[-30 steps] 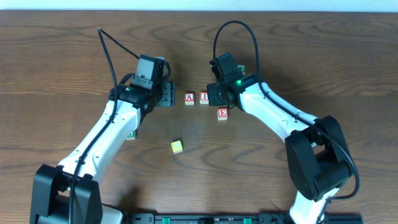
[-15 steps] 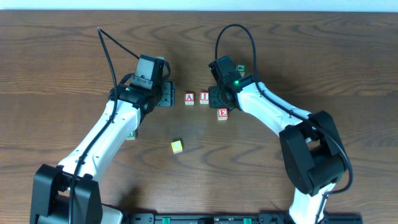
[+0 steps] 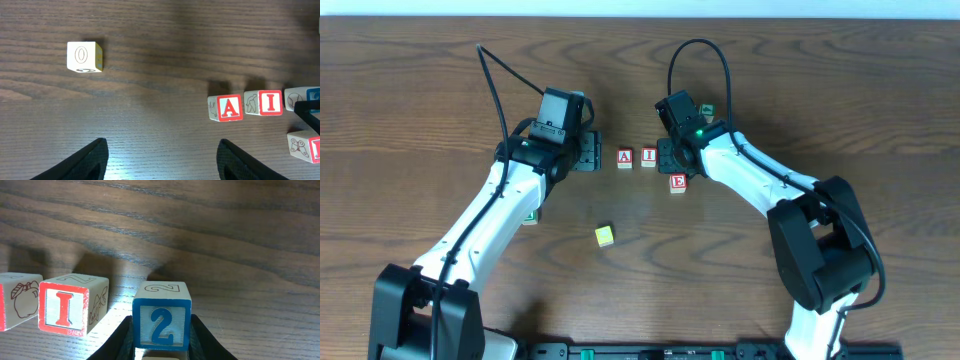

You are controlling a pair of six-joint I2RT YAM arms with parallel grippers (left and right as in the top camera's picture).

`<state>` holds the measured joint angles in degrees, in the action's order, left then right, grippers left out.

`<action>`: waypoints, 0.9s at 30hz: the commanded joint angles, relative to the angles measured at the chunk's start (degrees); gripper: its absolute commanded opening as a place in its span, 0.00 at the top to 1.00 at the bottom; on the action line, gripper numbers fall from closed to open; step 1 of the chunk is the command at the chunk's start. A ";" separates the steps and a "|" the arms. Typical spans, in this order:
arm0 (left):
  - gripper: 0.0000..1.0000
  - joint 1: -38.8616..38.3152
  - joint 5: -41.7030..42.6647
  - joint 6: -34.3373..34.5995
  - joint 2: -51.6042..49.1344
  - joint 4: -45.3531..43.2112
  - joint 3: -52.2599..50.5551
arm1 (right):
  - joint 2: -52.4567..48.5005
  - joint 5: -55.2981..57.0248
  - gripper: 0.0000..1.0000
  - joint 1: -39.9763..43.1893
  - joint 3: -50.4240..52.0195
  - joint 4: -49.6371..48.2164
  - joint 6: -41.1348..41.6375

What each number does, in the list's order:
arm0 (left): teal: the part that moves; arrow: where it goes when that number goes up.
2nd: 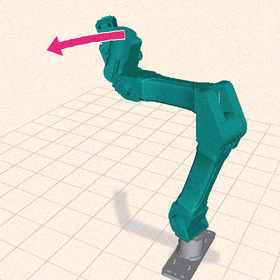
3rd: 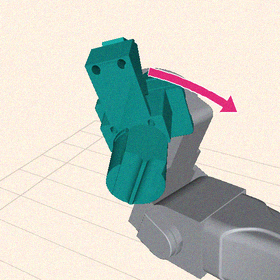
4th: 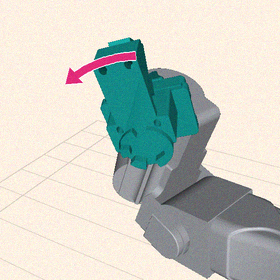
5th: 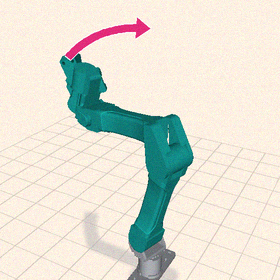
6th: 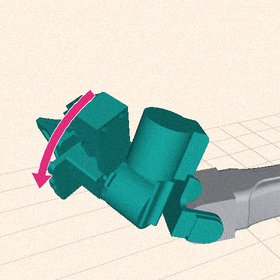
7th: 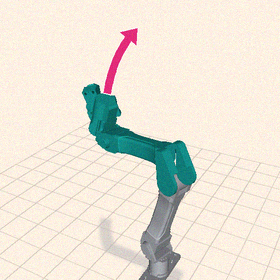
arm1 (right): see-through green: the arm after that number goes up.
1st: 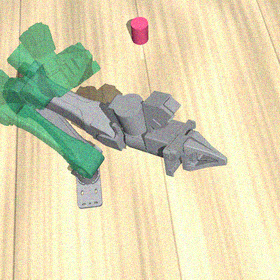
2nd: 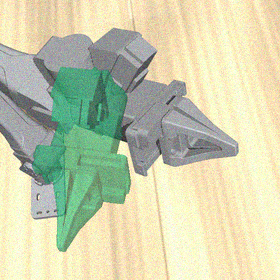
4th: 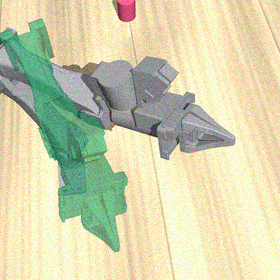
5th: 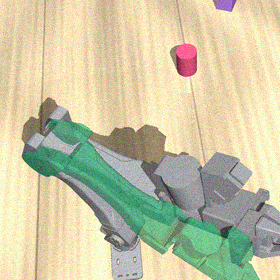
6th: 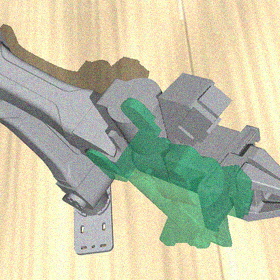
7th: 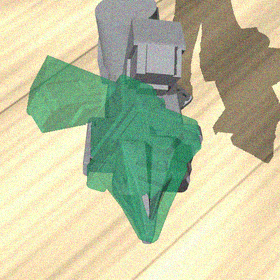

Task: Spell out Ai2
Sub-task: 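Carry the '2' block with right gripper to right of 'I' block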

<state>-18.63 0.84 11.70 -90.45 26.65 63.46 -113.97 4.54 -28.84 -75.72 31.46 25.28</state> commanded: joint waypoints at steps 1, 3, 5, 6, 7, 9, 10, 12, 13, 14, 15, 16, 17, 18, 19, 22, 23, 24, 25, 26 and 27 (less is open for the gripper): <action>0.29 0.28 -1.25 -1.01 -0.57 0.17 1.64 | -0.61 -0.20 0.94 -0.50 -0.35 -0.22 1.07; 0.29 0.28 -1.25 -1.01 -0.57 0.20 1.64 | -0.61 -0.48 0.94 -0.57 -0.35 -0.17 1.07; 0.29 0.28 -1.25 -1.01 -0.57 0.17 1.64 | -0.61 -0.39 0.94 -0.59 -0.35 -0.28 1.05; 0.29 0.28 -1.22 -1.01 -0.57 0.20 1.64 | -0.61 -0.44 0.94 -0.61 -0.35 -0.35 1.07; 0.29 0.28 -1.25 -1.01 -0.57 0.20 1.64 | -0.61 -0.44 0.94 -0.61 -0.35 -0.39 1.07; 0.29 0.28 -1.22 -1.01 -0.57 0.20 1.64 | -0.61 -0.46 0.94 -0.63 -0.35 -0.39 1.07; 0.29 0.28 -1.25 -1.01 -0.57 0.20 1.64 | -0.61 -0.48 0.94 -0.72 -0.35 -0.37 1.07; 0.29 0.28 -1.25 -1.01 -0.57 0.20 1.64 | -0.61 -0.48 0.94 -0.98 -0.35 -0.42 1.07; 0.29 0.28 -1.22 -1.01 -0.57 0.17 1.64 | -0.61 -0.46 0.94 -1.14 -0.35 -0.42 1.07; 0.29 0.28 -1.25 -1.01 -0.57 0.17 1.64 | -0.61 -0.46 0.94 -1.27 -0.35 -0.42 1.07; 0.29 0.28 -1.25 -1.01 -0.57 0.20 1.64 | -0.66 -0.46 0.94 -1.40 -0.35 -0.42 1.07; 0.29 0.28 -1.25 -1.01 -0.57 0.20 1.64 | -0.70 -0.44 0.94 -1.55 -0.35 -0.46 1.05; 0.29 0.28 -1.22 -1.01 -0.57 0.20 1.64 | -0.70 -0.42 0.94 -1.60 -0.35 -0.46 1.07; 0.29 0.28 -1.25 -1.01 -0.57 0.20 1.64 | -0.72 -0.24 0.94 -1.62 -0.35 -0.46 1.07; 0.29 0.28 -1.25 -1.01 -0.57 0.20 1.64 | -0.74 -0.24 0.94 -1.62 -0.35 -0.46 1.07; 0.29 0.28 -1.25 -1.01 -0.57 0.35 1.64 | -0.79 -0.04 0.95 -1.62 -0.35 -0.44 1.07; 0.29 0.28 -1.22 -1.01 -0.57 0.39 1.64 | -0.81 -0.02 0.94 -1.62 -0.35 -0.46 1.07; 0.29 0.28 -1.25 -1.01 -0.57 0.39 1.64 | -0.79 -0.02 0.94 -1.62 -0.35 -0.46 1.07; 0.29 0.28 -1.22 -1.01 -0.57 0.39 1.64 | -0.81 -0.02 0.94 -1.62 -0.35 -0.52 1.07; 0.29 0.28 -1.22 -1.01 -0.57 0.39 1.64 | -0.81 -0.02 0.94 -1.62 -0.35 -0.61 1.07; 0.29 0.28 -1.22 -1.01 -0.57 0.42 1.64 | -0.81 -0.02 0.91 -1.62 -0.35 -0.74 1.07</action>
<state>-18.63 0.84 11.73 -90.45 26.79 63.46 -113.97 4.12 -29.98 -75.72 30.98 25.28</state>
